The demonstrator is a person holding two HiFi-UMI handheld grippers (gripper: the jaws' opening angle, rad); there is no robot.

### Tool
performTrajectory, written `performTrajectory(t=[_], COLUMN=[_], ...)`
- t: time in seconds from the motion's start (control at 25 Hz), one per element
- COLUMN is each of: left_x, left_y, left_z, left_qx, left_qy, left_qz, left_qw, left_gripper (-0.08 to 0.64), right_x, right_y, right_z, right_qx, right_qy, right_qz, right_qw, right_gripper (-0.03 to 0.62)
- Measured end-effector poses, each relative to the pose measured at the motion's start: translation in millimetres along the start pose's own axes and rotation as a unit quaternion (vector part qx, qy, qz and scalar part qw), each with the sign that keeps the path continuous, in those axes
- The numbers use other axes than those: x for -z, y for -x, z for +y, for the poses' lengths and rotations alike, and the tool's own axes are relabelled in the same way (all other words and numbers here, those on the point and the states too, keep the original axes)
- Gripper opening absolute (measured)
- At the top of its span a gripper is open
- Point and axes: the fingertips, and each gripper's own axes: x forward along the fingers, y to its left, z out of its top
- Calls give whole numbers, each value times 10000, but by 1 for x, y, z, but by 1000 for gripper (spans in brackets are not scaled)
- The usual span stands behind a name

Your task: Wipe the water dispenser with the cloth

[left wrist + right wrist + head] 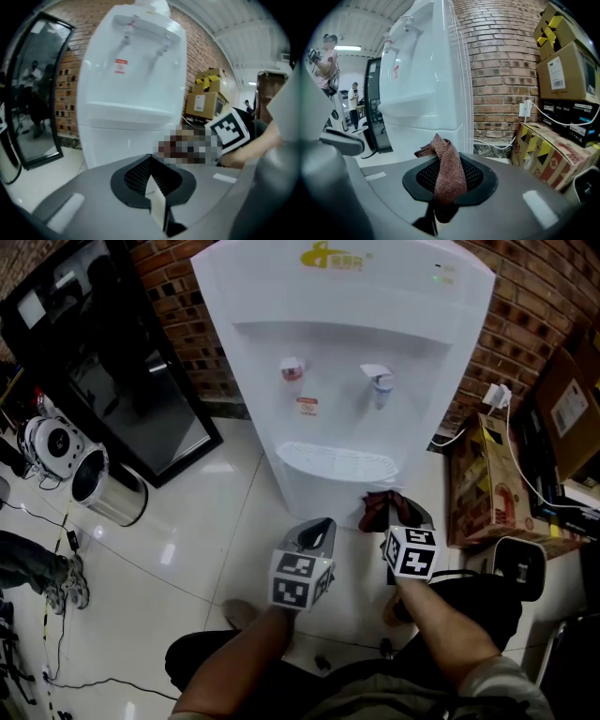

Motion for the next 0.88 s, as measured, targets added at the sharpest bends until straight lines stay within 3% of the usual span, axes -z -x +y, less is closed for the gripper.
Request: performTrajectory(t=[0.08,0.16,0.32,0.4,0.6,0.88], left_x=[-4,-5,-4,-5,13,13], left_y=[12,27,56,64,57,46], left_z=[41,82,145,159,159,157], left_qx=[-456,-982,-1978,-2278,-2189,-1968], left_qy=[489,637,280,75,35,-231], left_qz=[-241,-473,-683,-677,-472,-425], left_qw=[9975,9920,9775,9713,9746,9792], left_gripper=[0,0,0,0,0,0], right_x=[2,6,12,14,14,35], right_y=[3,5,-3,-10,-38,-77], right_z=[17,47,112,138,190,237], right_qx=[-202,-564,-1233,-1428,-1731,-1753], right_qy=[-9,120,473,440,33,-415], right_qz=[4,-81,-189,-186,-164,196], right_qw=[9998,9983,9911,9886,9848,9834], right_gripper=[71,71,75,74,74,75])
